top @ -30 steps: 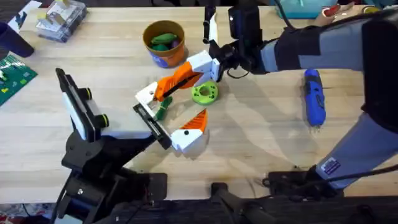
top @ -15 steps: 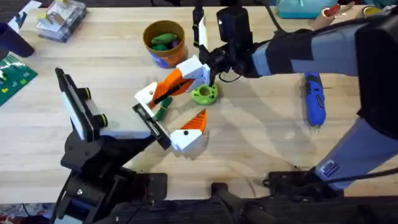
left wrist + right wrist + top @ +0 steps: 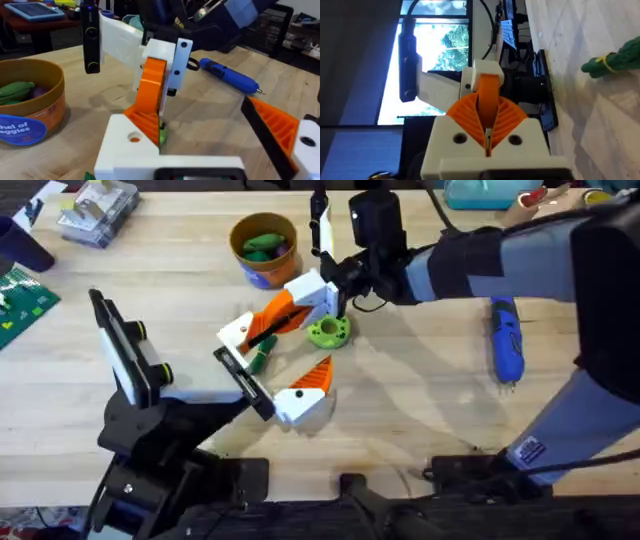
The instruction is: Pick up the gripper from the table and insert it into the empty holder that is missing its gripper. Then pick up a screw, insert it into the mounting hole, and use the screwdriver to tighten it. Finally, clean up the table by picking up the vegetable and placing it into the bucket.
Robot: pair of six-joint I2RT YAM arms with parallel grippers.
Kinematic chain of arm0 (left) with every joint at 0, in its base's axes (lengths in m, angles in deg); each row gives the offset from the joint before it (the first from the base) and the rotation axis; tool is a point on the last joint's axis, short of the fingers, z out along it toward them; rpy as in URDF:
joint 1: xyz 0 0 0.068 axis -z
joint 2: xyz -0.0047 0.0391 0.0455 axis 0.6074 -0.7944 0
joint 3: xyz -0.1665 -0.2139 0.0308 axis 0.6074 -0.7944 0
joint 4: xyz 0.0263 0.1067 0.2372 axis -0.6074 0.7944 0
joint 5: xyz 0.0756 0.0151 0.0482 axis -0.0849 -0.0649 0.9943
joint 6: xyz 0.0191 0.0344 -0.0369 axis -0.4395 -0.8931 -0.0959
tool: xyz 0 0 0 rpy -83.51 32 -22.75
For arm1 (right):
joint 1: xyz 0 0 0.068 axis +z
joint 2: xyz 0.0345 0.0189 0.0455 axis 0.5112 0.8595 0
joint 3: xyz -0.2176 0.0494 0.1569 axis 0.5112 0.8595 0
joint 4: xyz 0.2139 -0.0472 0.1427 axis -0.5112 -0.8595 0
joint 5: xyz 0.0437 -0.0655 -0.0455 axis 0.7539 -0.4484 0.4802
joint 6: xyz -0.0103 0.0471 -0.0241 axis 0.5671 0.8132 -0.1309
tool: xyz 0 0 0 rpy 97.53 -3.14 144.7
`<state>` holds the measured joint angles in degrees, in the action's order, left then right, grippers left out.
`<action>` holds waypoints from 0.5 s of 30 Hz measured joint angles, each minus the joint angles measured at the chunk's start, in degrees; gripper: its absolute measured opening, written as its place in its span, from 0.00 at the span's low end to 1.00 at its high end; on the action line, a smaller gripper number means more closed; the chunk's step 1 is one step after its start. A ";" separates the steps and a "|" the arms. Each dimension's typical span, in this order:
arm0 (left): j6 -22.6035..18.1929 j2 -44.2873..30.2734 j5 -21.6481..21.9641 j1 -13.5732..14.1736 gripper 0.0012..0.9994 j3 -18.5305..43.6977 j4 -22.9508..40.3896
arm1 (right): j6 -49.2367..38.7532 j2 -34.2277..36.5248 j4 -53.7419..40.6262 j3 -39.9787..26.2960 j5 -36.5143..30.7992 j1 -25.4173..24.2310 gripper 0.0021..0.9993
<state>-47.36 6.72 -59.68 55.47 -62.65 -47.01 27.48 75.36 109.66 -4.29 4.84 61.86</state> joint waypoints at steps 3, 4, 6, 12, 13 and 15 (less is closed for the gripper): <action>0.00 0.00 -0.01 0.00 0.99 0.00 0.00 | -0.01 0.00 0.03 0.00 0.00 0.00 0.01; 0.00 0.00 0.00 0.00 0.99 0.00 -0.01 | -0.02 0.00 0.04 0.00 0.00 0.00 0.01; 0.00 0.00 -0.02 0.00 0.99 0.00 -0.02 | -0.02 0.01 0.06 0.00 0.02 0.00 0.01; -0.07 0.00 -0.04 0.00 0.99 0.00 -0.02 | 0.12 0.00 0.19 0.00 0.22 0.00 0.09; -0.09 0.00 -0.04 0.00 0.99 0.00 -0.02 | 0.17 0.00 0.18 0.00 0.26 0.00 0.12; -0.11 0.00 -0.25 0.01 0.99 0.00 -0.01 | 0.33 0.00 0.20 0.00 0.48 0.03 0.17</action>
<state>-47.47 6.72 -59.93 55.47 -62.65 -47.01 27.81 75.36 109.86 -4.29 5.32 61.89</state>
